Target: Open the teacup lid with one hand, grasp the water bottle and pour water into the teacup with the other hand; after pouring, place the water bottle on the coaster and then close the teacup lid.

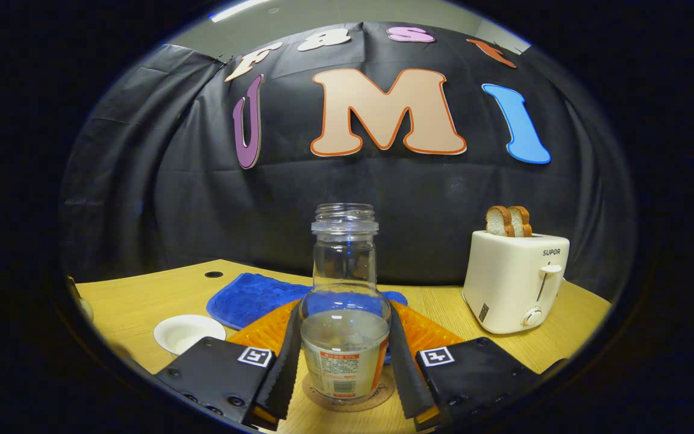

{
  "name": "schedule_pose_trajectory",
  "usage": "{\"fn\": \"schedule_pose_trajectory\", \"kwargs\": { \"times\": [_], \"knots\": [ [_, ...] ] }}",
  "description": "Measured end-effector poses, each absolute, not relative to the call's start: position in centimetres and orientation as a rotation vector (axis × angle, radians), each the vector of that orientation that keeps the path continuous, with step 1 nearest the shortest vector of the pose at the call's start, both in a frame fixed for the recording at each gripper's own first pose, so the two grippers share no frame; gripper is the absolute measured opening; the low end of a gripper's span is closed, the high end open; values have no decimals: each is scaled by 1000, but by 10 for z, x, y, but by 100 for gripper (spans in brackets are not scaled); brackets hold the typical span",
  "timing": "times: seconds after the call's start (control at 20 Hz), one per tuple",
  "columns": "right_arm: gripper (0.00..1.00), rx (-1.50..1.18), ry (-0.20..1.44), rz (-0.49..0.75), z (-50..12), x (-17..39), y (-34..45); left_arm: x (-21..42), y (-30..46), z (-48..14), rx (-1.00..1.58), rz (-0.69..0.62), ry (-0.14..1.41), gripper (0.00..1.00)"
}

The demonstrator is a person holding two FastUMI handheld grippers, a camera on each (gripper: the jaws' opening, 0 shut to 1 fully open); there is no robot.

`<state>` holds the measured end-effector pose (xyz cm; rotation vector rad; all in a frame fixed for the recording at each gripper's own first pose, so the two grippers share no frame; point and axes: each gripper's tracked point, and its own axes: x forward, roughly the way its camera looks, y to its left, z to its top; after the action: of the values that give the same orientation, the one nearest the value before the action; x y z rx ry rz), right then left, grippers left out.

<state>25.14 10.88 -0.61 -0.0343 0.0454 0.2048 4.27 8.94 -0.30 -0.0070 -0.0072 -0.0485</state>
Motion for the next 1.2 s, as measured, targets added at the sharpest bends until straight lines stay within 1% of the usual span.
{"fn": "schedule_pose_trajectory", "kwargs": {
  "times": [0.2, 0.25, 0.3, 0.45, 0.55, 0.6, 0.7, 0.75, 0.8, 0.85, 0.9, 0.95, 1.05, 1.1, 1.15, 1.2],
  "knots": [
    [72, -10, 11, 201, -5, 249, 105, 42, 89, -3, -8, -49, -7, 18],
    [75, 2, 18, 198, -5, 246, 104, 43, 90, -3, -8, -49, -7, 18],
    [72, 2, 14, 199, -7, 248, 104, 43, 90, -3, -7, -49, -7, 18],
    [74, -5, 17, 193, -6, 249, 104, 42, 90, -3, -7, -49, -7, 18],
    [77, -4, 26, 190, -9, 248, 103, 42, 90, -2, -7, -49, -6, 18],
    [80, -3, 30, 189, -9, 247, 103, 43, 90, -2, -7, -49, -6, 18],
    [80, -5, 36, 174, -10, 246, 101, 42, 91, -3, -7, -47, -5, 18],
    [84, -6, 32, 170, -9, 244, 100, 40, 91, -4, -8, -44, -4, 18],
    [82, -7, 36, 171, -9, 242, 100, 41, 91, -4, -7, -42, -5, 18],
    [87, -4, 34, 173, -9, 241, 100, 40, 91, -4, -7, -41, -4, 18],
    [84, -7, 34, 173, -8, 237, 100, 39, 93, -4, -8, -36, -4, 18],
    [84, -5, 34, 172, -8, 235, 99, 40, 93, -4, -7, -34, -3, 18],
    [91, -5, 34, 170, -7, 225, 96, 40, 94, -4, -7, -33, -3, 18],
    [91, -6, 35, 168, -7, 219, 94, 42, 92, -3, -8, -35, -5, 18],
    [95, -6, 32, 175, -6, 212, 94, 43, 92, -3, -8, -41, -4, 18],
    [95, -5, 34, 175, -6, 204, 92, 44, 90, -3, -8, -47, -4, 18]
  ]
}}
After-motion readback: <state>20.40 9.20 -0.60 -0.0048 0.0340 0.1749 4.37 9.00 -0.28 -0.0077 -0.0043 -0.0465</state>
